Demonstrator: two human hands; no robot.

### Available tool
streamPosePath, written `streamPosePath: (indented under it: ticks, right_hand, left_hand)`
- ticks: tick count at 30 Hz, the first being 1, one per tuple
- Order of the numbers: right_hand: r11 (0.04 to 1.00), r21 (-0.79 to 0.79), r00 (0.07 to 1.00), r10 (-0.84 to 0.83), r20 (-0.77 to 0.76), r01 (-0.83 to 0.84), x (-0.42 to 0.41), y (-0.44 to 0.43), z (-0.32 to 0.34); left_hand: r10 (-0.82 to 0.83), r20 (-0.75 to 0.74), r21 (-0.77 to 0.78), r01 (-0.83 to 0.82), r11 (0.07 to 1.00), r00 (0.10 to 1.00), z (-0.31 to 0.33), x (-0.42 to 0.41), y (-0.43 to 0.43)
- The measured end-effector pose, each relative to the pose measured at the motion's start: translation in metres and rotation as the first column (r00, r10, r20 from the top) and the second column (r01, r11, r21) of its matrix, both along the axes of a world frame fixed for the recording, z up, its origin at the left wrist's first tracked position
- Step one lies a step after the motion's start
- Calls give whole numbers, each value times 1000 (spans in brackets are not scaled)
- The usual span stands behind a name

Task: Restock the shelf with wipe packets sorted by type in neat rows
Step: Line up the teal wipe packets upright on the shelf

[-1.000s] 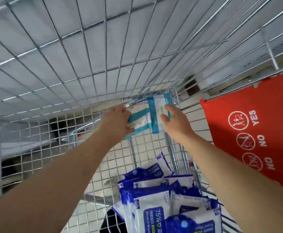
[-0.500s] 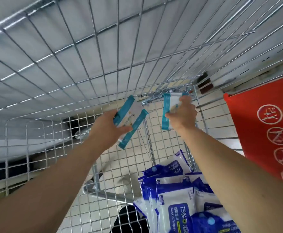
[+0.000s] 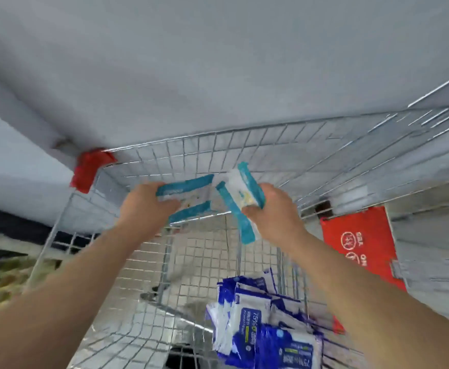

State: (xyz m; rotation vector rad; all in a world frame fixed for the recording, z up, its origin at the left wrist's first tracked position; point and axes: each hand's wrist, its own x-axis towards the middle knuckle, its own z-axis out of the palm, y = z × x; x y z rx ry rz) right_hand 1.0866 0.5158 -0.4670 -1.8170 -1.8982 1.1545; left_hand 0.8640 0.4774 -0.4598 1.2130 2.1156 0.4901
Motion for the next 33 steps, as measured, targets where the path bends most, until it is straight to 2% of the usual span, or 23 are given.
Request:
streamPosePath:
  ticks: [3,8,15,20,23,30,33]
  right_hand:
    - [986,130,995,102,14,-103,-16,-11,81]
    - [922,282,954,293,-63,-265,-61,-52,209]
    - [729,435,783,616,-80,-529,-152,-133,360]
    - [563,521,634,771,-51,-642,-236,-208,431]
    - [494,560,554,829,-74,-665,-290,-260,462]
    - [370,615,412,908,-80,-696,-425,-393,507]
    - [359,615,386,918,-95,-702,-481,-440,519]
  left_hand:
    - [57,4,114,-57,992,998,80,-15,-34]
    - [182,63,279,-192,941,981,208,-44,-113]
    - [397,165,462,-427,777,903,339,-100,-249]
    - [514,144,552,-500,667,845,397,-149,-353]
    - [578,165,586,-551,594,799,422,-183,-414]
    - [686,135,636,-593,493,715,459,-291,-561]
    - [715,127,644,-605,468,688,475,-343,-614]
